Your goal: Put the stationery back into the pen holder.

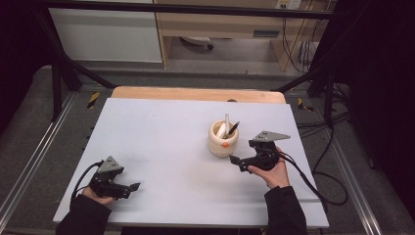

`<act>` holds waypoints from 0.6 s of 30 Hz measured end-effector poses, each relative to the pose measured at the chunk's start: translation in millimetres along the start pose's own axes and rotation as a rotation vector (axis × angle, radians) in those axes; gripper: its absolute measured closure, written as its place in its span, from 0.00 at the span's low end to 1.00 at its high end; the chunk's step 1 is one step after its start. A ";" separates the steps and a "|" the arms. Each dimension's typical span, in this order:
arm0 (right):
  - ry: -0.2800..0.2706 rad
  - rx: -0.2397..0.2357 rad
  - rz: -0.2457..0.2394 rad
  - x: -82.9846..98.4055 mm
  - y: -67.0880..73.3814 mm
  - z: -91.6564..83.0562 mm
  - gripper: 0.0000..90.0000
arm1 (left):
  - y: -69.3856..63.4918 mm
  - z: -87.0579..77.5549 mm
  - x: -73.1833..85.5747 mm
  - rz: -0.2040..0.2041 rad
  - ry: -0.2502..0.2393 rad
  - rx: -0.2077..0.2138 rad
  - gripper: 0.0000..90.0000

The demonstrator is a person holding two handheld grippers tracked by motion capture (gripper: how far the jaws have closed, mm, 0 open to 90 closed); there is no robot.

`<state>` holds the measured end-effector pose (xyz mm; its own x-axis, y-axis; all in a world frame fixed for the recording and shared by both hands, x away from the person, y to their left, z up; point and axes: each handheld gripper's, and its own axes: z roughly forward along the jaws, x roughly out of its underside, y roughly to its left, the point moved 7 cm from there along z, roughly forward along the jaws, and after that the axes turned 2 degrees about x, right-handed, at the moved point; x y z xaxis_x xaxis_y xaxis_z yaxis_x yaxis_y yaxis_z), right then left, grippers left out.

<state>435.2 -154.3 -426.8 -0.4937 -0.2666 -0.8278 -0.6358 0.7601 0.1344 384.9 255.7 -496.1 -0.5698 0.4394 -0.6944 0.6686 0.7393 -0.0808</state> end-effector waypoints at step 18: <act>0.095 0.002 0.018 81.5 -30.9 -20.0 0.01 | -1.4 2.2 1.1 0.004 0.000 0.001 0.10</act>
<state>402.8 -211.3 -487.5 -0.5589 -0.3076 -0.7701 -0.6251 0.7665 0.1474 384.4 254.1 -498.3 -0.5670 0.4420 -0.6950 0.6714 0.7369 -0.0791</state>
